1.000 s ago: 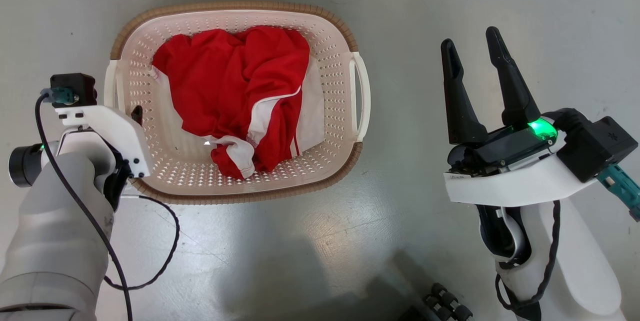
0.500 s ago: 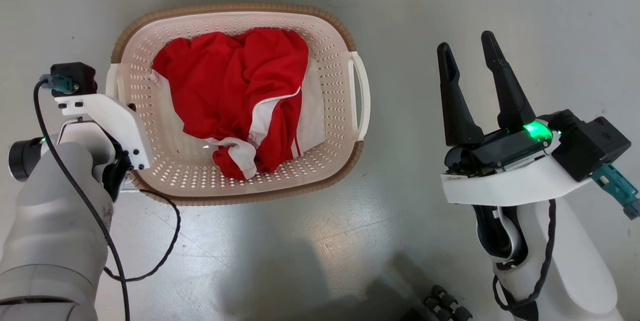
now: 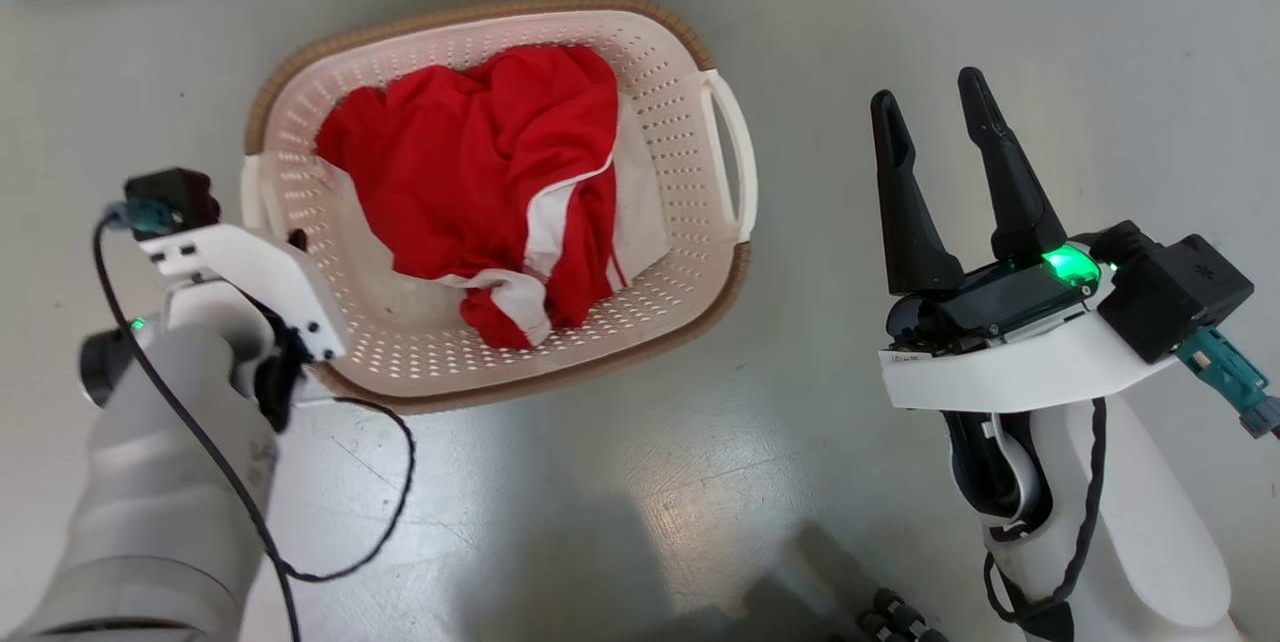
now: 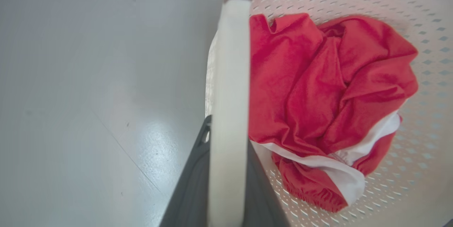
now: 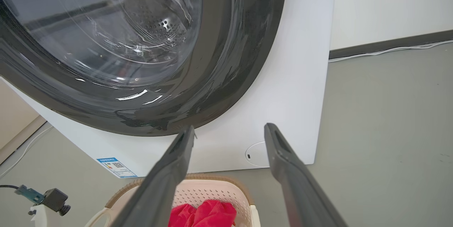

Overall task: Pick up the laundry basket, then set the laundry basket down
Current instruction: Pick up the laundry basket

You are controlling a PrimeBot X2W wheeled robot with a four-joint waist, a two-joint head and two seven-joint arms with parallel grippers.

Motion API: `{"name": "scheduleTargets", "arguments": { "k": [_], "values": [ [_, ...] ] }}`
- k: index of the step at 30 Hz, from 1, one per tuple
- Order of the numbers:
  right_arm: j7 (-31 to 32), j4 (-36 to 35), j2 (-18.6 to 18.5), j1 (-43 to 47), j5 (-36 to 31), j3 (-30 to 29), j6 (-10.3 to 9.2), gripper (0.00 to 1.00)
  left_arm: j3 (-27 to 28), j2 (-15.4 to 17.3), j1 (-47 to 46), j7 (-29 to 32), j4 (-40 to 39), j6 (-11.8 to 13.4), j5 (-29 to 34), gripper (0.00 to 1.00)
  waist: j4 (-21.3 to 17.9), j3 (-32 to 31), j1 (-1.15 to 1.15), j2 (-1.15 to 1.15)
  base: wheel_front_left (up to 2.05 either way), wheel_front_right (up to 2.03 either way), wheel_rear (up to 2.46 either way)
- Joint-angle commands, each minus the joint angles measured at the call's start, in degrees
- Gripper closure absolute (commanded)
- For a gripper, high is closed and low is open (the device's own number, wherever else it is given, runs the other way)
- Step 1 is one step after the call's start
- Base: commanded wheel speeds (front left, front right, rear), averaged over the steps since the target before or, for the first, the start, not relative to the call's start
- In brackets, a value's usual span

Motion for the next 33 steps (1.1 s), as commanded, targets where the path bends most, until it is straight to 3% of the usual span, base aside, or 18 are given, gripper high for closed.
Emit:
{"name": "scheduleTargets", "arguments": {
  "k": [1,10,26,27,30,31,32,33],
  "values": [
    [-0.5,-0.8,0.2,0.4,0.2,1.2,0.36,0.0,1.3,0.3,1.8,-1.2,-0.7,-0.2,-0.9,1.0,0.1,-0.3,0.0,0.0,0.0,0.0,0.0],
    [-0.5,-0.8,0.0,0.5,0.2,1.2,0.36,0.0,1.4,-1.1,4.8,-0.8,-0.7,-0.2,-2.4,1.0,0.3,-0.8,0.0,0.0,0.0,0.0,0.0],
    [-0.5,-0.4,-0.2,0.4,0.3,1.5,0.36,0.0,-0.3,0.2,4.2,0.8,-0.7,0.2,-2.5,1.0,0.2,-0.7,0.0,0.0,0.0,0.0,0.0],
    [-0.5,-0.4,-0.2,0.3,0.3,1.5,0.36,0.0,-0.3,0.2,4.1,0.8,-0.7,0.2,-2.6,0.85,0.2,-0.7,0.0,0.0,0.0,0.0,0.0],
    [-0.5,-0.3,-0.2,0.3,0.4,1.5,0.36,0.0,-0.5,0.2,4.1,0.8,-0.7,0.3,-2.7,0.77,0.2,-0.7,0.0,0.0,0.0,0.0,0.0],
    [-0.5,-0.3,-0.3,0.3,0.4,1.5,0.36,0.0,-0.6,0.2,4.1,0.8,-0.7,0.4,-2.7,0.44,0.2,-0.8,0.0,0.0,0.0,0.0,0.0],
    [-0.5,-0.3,-0.3,0.3,0.4,1.6,0.36,0.0,-0.8,0.2,4.2,0.8,-0.7,0.4,-2.7,0.0,0.3,-0.8,0.0,0.0,0.0,0.0,0.0],
    [-0.5,-0.3,-0.3,0.4,0.4,1.6,0.36,0.0,-0.9,0.2,4.2,0.9,-0.7,0.4,-2.6,0.0,0.3,-0.8,0.0,0.0,0.0,0.0,0.0]
  ]
}}
